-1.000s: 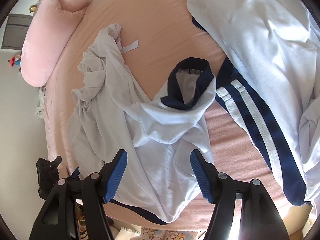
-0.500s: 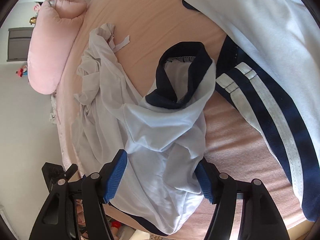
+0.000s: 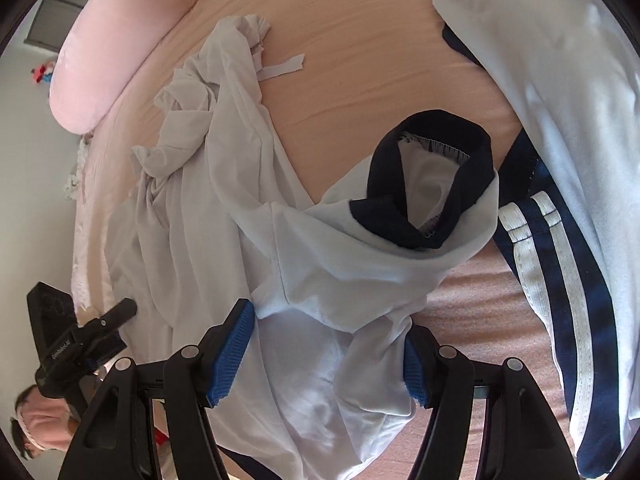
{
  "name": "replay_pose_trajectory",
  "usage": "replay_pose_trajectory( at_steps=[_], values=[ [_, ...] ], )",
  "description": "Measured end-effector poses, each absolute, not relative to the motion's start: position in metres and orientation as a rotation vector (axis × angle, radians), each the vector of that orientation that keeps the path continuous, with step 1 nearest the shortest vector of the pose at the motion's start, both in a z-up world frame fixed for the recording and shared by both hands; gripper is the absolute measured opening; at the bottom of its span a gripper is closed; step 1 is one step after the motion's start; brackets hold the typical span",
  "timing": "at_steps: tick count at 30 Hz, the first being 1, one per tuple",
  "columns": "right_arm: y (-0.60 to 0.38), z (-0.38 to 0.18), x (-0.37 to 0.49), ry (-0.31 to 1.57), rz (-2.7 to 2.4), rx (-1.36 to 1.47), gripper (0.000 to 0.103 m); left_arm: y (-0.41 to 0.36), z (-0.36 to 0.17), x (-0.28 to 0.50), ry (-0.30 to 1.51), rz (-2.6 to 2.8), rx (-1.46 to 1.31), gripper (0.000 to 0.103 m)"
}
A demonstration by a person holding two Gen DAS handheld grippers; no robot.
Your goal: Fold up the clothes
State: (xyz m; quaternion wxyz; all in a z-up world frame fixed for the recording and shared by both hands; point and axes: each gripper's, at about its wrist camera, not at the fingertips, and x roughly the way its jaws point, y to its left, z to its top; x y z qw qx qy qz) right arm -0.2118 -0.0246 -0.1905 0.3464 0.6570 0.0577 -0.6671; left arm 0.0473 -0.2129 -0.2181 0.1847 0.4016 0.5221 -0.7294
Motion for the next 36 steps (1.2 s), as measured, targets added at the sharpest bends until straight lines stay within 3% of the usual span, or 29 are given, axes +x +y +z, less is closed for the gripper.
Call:
replay_pose_trajectory(
  at_steps=[4, 5, 9, 11, 13, 17, 20, 25, 28, 32, 35, 36],
  values=[
    [-0.051, -0.185, -0.182, 0.472, -1.832, 1.542, 0.061, -0.197, -0.205, 0.041, 1.194, -2.085, 1.173, 0.035],
    [-0.054, -0.183, -0.176, 0.506, -1.849, 1.507, 0.057, -0.191, -0.200, 0.039, 1.103, -2.089, 1.179, 0.034],
    [-0.060, -0.175, -0.167, 0.571, -1.940, 1.463, 0.026, -0.157, -0.174, 0.026, 0.593, -2.082, 1.226, 0.034],
    [-0.059, -0.173, -0.167, 0.596, -1.965, 1.466, 0.023, -0.148, -0.171, 0.028, 0.408, -2.050, 1.249, 0.034],
    [-0.054, -0.173, -0.168, 0.629, -1.998, 1.469, 0.021, -0.147, -0.175, 0.030, 0.376, -2.007, 1.297, 0.034],
    [-0.039, -0.172, -0.174, 0.703, -2.076, 1.456, 0.016, -0.170, -0.186, 0.054, 0.595, -1.966, 1.351, 0.035],
    [-0.026, -0.172, -0.184, 0.638, -2.080, 1.514, 0.016, -0.185, -0.187, 0.076, 0.718, -1.945, 1.357, 0.035],
    [-0.017, -0.171, -0.191, 0.626, -2.101, 1.534, 0.016, -0.188, -0.184, 0.086, 0.581, -1.869, 1.394, 0.035],
    [-0.013, -0.167, -0.193, 0.573, -2.069, 1.560, 0.019, -0.195, -0.182, 0.093, 0.630, -1.883, 1.375, 0.036],
    [0.003, -0.154, -0.194, 0.423, -1.974, 1.626, 0.029, -0.206, -0.169, 0.109, 0.852, -2.046, 1.246, 0.040],
    [0.017, -0.142, -0.187, 0.381, -1.961, 1.625, 0.057, -0.207, -0.160, 0.124, 1.019, -2.113, 1.134, 0.067],
    [0.022, -0.139, -0.185, 0.366, -1.967, 1.631, 0.068, -0.209, -0.158, 0.128, 1.070, -2.115, 1.099, 0.070]
  ],
)
